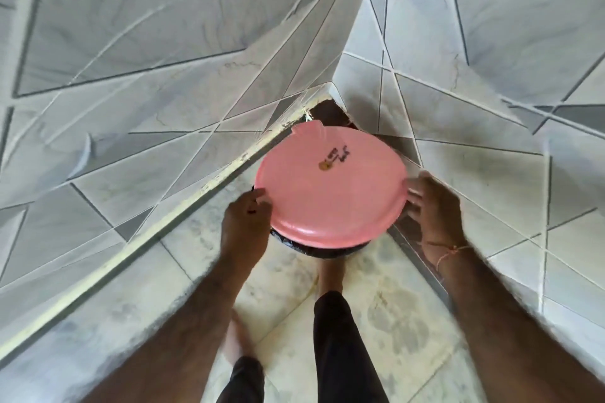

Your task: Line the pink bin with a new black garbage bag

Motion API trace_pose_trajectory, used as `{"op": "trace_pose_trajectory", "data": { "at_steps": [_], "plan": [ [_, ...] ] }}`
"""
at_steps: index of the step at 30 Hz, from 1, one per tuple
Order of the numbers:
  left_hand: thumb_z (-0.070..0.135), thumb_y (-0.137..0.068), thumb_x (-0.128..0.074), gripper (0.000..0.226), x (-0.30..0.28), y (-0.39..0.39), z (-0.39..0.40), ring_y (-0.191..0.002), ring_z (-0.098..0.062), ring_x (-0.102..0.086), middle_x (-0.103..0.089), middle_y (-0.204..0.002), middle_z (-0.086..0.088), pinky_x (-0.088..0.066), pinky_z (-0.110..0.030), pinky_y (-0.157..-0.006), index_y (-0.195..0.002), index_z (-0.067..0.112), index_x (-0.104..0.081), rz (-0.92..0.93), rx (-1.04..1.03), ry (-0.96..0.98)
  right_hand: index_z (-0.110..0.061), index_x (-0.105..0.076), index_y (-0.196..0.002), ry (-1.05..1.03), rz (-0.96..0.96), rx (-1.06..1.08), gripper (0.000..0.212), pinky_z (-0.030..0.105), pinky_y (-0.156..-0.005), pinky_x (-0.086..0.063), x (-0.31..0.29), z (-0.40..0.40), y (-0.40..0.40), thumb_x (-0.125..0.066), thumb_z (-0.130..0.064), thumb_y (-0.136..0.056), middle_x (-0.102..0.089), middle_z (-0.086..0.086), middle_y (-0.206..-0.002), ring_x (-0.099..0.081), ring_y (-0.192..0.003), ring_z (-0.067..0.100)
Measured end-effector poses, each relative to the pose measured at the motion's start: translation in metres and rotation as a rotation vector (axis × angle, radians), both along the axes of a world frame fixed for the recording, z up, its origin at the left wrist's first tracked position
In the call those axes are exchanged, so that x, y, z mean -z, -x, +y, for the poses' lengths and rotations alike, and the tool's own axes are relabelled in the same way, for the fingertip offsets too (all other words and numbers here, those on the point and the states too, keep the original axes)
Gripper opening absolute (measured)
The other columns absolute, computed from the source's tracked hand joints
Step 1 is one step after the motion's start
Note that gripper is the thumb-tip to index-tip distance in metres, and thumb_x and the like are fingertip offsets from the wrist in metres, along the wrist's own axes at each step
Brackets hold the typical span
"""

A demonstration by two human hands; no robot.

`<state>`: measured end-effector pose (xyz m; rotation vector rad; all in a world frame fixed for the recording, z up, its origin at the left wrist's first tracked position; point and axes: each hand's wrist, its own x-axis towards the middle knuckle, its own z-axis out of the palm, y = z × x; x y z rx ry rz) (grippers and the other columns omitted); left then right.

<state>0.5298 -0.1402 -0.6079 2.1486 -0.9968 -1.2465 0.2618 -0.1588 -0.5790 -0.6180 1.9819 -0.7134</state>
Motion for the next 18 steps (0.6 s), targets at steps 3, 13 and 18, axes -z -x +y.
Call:
{"op": "trace_pose_trajectory", "data": {
  "at_steps": [3,13,18],
  "plan": [
    [0.029,-0.09,-0.057,0.034,0.023,0.004,0.032,-0.1,-0.017,-0.062,-0.064,-0.124,-0.006,-0.049,-0.027,-0.086,-0.123,0.022,-0.063,-0.1,0.225,-0.091,-0.019,-0.066,-0.112,-0.194,0.333,-0.476,0.05,0.039,-0.09,-0.048,0.042,0.043,0.011,-0.041,-0.049,-0.082,-0.066,0.013,-0.108,-0.062,-0.106,0.031],
    [0.039,-0.094,-0.042,0.066,0.001,0.021,0.064,-0.149,-0.024,-0.008,-0.007,-0.163,-0.002,-0.022,-0.051,-0.116,-0.151,0.03,-0.012,-0.527,1.137,-0.141,-0.033,-0.003,-0.152,-0.444,0.583,-1.144,0.073,0.054,-0.114,-0.026,0.019,0.088,-0.051,-0.041,-0.018,-0.092,-0.007,-0.002,-0.164,-0.005,-0.15,0.03],
    [0.037,-0.062,-0.077,0.07,-0.091,0.013,0.034,-0.12,-0.031,-0.059,-0.06,-0.135,-0.009,-0.052,-0.054,-0.087,-0.128,0.025,-0.056,-0.716,1.111,0.377,-0.029,-0.008,-0.152,-0.14,0.752,-1.0,0.074,0.05,-0.116,-0.026,-0.076,0.078,-0.055,-0.049,-0.027,-0.091,-0.014,0.003,-0.163,-0.011,-0.15,0.03]
  ]
}}
